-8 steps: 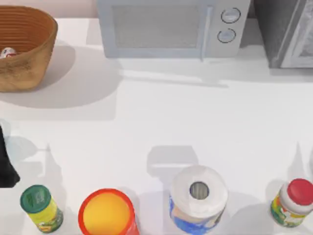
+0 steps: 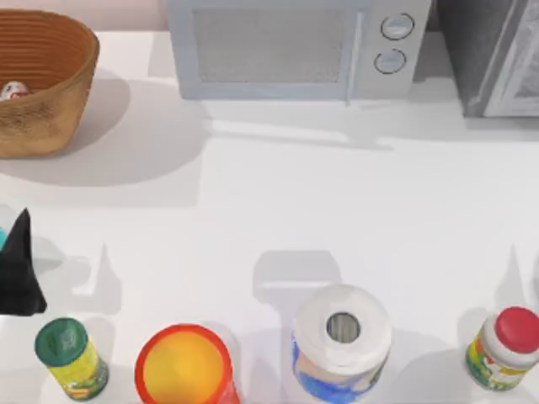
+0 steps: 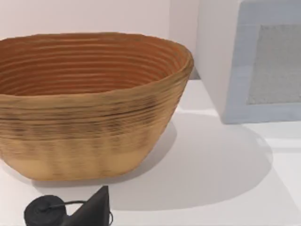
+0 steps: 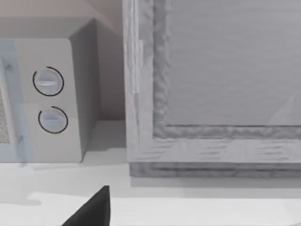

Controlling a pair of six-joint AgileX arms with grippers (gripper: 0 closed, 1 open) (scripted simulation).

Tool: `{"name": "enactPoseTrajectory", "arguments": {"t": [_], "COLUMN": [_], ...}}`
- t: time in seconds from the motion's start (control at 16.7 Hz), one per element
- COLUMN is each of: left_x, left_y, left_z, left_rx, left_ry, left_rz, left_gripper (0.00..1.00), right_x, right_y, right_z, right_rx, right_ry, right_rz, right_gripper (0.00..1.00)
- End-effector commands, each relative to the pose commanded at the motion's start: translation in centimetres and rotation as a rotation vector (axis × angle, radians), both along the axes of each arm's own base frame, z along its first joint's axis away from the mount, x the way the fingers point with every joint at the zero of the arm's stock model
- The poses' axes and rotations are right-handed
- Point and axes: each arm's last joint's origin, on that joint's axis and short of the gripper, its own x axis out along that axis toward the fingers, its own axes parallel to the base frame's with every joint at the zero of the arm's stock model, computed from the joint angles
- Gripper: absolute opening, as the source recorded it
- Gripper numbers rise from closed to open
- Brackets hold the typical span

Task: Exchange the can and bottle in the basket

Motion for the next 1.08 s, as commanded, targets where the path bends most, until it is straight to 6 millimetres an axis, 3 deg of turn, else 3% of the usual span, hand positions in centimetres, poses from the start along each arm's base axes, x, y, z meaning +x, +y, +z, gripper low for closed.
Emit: {"name": "enactPoseTrajectory", "arguments": {"t": [0.24, 0.36, 0.48, 0.6, 0.78, 1.08], "left_x": [3.0, 6.3, 10.9, 15.6, 21.2, 27.3], "left_y": [-0.3, -0.3, -0.4, -0.2, 0.9, 5.2], "left_z": [5.7, 9.1, 11.2, 12.1, 11.6, 11.4], "left_rx": [0.007, 0.012, 0.019, 0.021, 0.005, -0.058], "left_ry": [0.187, 0.283, 0.391, 0.482, 0.615, 0.735], "left_rz": [-0.025, -0.021, -0.017, -0.009, 0.041, 0.195], "left_gripper": [1.0, 1.0, 1.0, 1.0, 1.0, 1.0], "right_x": [0.0, 0.0, 0.0, 0.0, 0.0, 0.0], "right_y": [0.0, 0.0, 0.0, 0.0, 0.0, 0.0], "right_z": [0.0, 0.0, 0.0, 0.0, 0.0, 0.0], "right_rx": [0.0, 0.0, 0.0, 0.0, 0.0, 0.0], "right_ry": [0.0, 0.0, 0.0, 0.0, 0.0, 0.0], "right_rz": [0.0, 0.0, 0.0, 0.0, 0.0, 0.0], "right_gripper": [1.0, 1.0, 1.0, 1.0, 1.0, 1.0]}}
